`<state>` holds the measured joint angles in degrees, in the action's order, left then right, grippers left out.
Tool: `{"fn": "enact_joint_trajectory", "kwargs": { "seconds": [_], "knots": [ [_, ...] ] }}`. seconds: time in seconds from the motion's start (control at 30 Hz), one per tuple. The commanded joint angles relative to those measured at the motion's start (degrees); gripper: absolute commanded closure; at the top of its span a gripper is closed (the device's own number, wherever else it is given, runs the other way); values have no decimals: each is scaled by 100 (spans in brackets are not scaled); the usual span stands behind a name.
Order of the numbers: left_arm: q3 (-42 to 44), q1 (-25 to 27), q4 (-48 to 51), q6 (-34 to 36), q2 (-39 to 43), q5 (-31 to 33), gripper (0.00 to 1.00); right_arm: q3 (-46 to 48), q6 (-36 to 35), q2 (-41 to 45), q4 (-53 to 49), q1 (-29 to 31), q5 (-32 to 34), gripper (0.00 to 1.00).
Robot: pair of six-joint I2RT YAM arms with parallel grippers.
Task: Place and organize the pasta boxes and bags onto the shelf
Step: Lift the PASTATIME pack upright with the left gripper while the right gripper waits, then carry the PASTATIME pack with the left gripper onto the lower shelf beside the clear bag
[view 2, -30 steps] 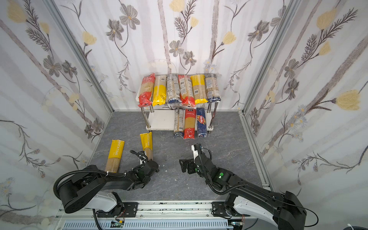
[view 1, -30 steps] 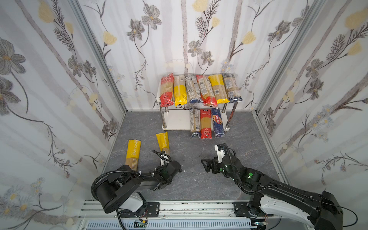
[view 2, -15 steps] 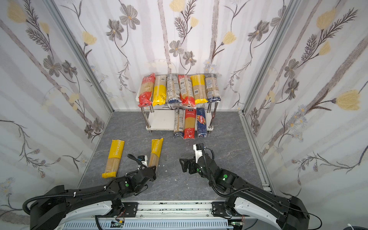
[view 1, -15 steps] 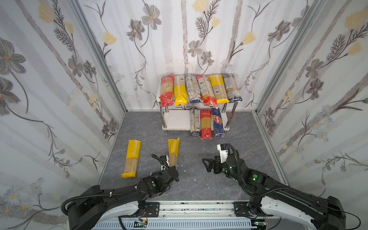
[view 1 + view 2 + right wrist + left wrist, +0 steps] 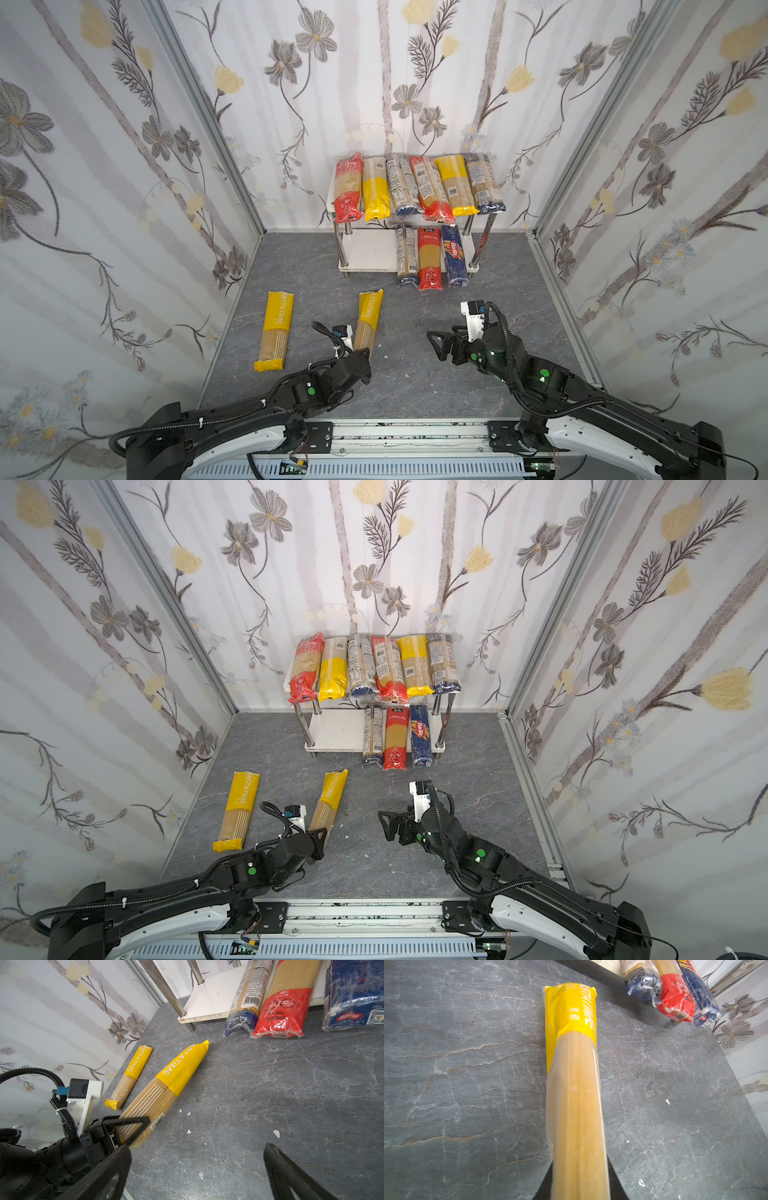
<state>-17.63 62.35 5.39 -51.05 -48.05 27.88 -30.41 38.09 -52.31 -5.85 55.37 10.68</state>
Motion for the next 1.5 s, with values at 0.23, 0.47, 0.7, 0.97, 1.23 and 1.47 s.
{"fn": "enact_joint_trajectory", "kwargs": {
  "seconds": [0.23,0.47,0.7,0.97,1.23,1.47],
  "knots": [
    [-482,115,9,186,460,477,100,-28,32,-24,-22,86,-59,0],
    [-890,111,48,570,329,955,100,-159,7,-33,2,110,-171,0],
    [-1584,-90,-333,1260,-777,1179,100,-243,-55,106,-72,114,-252,0],
    [-2101,-972,-1502,1798,-2066,662,100,-58,-81,537,-180,96,-105,0],
    [-2953,-1691,-2439,2306,-3633,112,100,-10,-200,731,-272,-17,-68,0],
    [-3863,-2120,-2656,2530,-4737,-118,100,72,-292,696,-274,-181,-109,0]
  ]
}}
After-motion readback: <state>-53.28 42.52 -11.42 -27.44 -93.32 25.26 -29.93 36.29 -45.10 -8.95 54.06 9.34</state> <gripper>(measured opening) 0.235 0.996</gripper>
